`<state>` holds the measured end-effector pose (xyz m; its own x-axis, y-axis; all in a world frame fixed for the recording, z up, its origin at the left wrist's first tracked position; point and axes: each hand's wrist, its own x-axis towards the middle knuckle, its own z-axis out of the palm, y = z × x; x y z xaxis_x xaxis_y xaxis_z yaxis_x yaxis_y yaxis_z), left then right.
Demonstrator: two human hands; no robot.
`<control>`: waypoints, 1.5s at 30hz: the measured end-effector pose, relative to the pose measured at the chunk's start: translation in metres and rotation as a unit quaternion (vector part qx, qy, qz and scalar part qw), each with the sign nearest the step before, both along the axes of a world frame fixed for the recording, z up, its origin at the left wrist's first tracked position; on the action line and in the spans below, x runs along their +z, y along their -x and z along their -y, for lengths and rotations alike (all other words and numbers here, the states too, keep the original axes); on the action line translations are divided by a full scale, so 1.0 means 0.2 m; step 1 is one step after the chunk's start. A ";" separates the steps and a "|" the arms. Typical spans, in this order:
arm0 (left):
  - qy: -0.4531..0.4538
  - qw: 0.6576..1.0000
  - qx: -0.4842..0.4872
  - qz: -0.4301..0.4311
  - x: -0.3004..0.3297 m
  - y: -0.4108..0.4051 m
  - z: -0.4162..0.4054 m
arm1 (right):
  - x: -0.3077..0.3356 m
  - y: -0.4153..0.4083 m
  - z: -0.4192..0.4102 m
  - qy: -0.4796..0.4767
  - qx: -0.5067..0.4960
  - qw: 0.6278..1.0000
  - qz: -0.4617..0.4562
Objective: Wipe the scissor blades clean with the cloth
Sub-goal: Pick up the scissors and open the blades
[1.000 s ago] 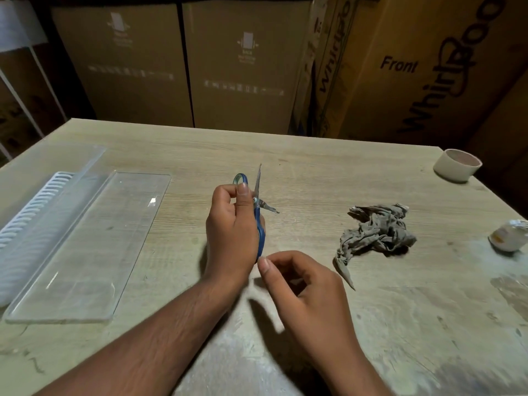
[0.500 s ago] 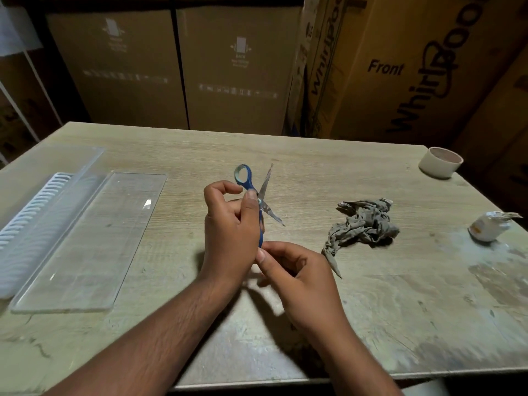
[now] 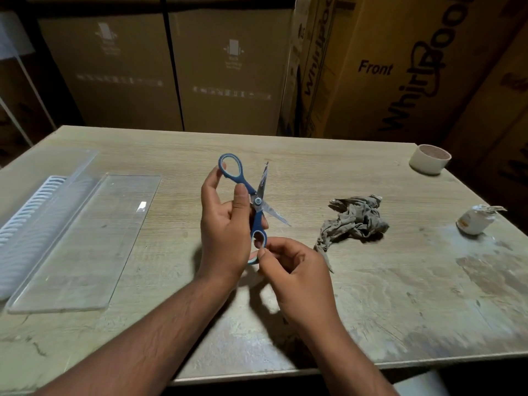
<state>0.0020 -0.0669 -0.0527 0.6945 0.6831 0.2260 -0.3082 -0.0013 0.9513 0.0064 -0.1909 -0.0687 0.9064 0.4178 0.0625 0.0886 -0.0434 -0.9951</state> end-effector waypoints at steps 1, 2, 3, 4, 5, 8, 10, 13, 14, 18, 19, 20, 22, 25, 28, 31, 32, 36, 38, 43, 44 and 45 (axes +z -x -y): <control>-0.011 1.000 0.016 0.002 0.00 0.00 0.00 | 0.00 0.00 0.00 0.001 -0.001 1.000 0.000; -0.018 0.999 0.030 0.004 0.00 0.00 0.00 | -0.01 0.01 0.00 0.006 -0.001 1.000 0.003; -0.025 0.999 0.037 0.007 0.00 0.00 0.00 | -0.01 0.01 0.00 0.015 -0.003 1.000 0.007; -0.031 0.999 0.039 0.011 0.00 0.00 0.00 | -0.01 0.00 0.00 0.024 -0.006 1.000 0.014; -0.034 0.999 0.036 0.016 0.00 0.00 -0.01 | -0.01 0.00 0.00 0.029 -0.007 0.999 0.021; -0.025 0.999 0.016 0.026 -0.01 0.00 -0.01 | 0.00 0.01 -0.01 0.035 0.006 0.998 0.043; -0.036 0.999 0.015 0.017 -0.02 0.00 0.00 | -0.01 0.01 0.00 0.035 0.012 0.998 0.049; -0.024 1.000 -0.002 0.001 -0.02 -0.02 -0.01 | -0.02 0.01 0.00 0.038 0.012 0.998 0.057; -0.017 1.000 -0.015 0.001 -0.03 -0.02 -0.01 | -0.02 0.01 0.00 0.041 0.008 0.998 0.057; -0.026 0.999 -0.024 -0.011 -0.03 -0.05 -0.05 | -0.01 0.01 0.02 0.071 0.006 0.995 0.066; -0.024 0.999 -0.022 -0.012 -0.03 -0.05 -0.06 | 0.00 0.00 0.04 0.088 0.006 0.993 0.081; -0.021 0.999 -0.022 -0.013 -0.03 -0.06 -0.08 | 0.01 -0.03 0.07 0.103 0.001 0.989 0.107; -0.025 0.999 -0.023 -0.023 -0.04 -0.07 -0.10 | 0.03 -0.12 0.17 0.156 -0.040 0.966 0.204; -0.031 0.998 -0.026 -0.039 -0.05 -0.08 -0.12 | 0.11 -0.29 0.34 0.296 -0.123 0.892 0.319; -0.026 0.998 -0.034 -0.044 -0.05 -0.11 -0.13 | 0.17 -0.46 0.45 0.455 -0.103 0.822 0.326; -0.033 0.997 -0.037 -0.053 -0.05 -0.13 -0.14 | 0.20 -0.58 0.47 0.534 -0.038 0.782 0.319; -0.036 0.997 -0.035 -0.053 -0.05 -0.13 -0.15 | 0.23 -0.62 0.46 0.546 -0.025 0.765 0.341; -0.041 0.998 -0.015 -0.052 -0.04 -0.13 -0.19 | 0.38 -0.72 0.38 0.546 0.049 0.754 0.362; -0.026 0.998 -0.009 -0.049 -0.03 -0.14 -0.20 | 0.41 -0.75 0.30 0.467 0.102 0.815 0.328; -0.027 0.999 -0.005 -0.045 -0.01 -0.13 -0.21 | 0.26 -0.79 0.13 0.251 0.105 0.920 0.283; -0.035 0.998 -0.006 -0.045 0.00 -0.13 -0.21 | 0.21 -0.79 0.12 0.218 0.103 0.932 0.270; -0.042 0.998 -0.006 -0.045 0.00 -0.13 -0.21 | 0.18 -0.79 0.12 0.191 0.106 0.941 0.256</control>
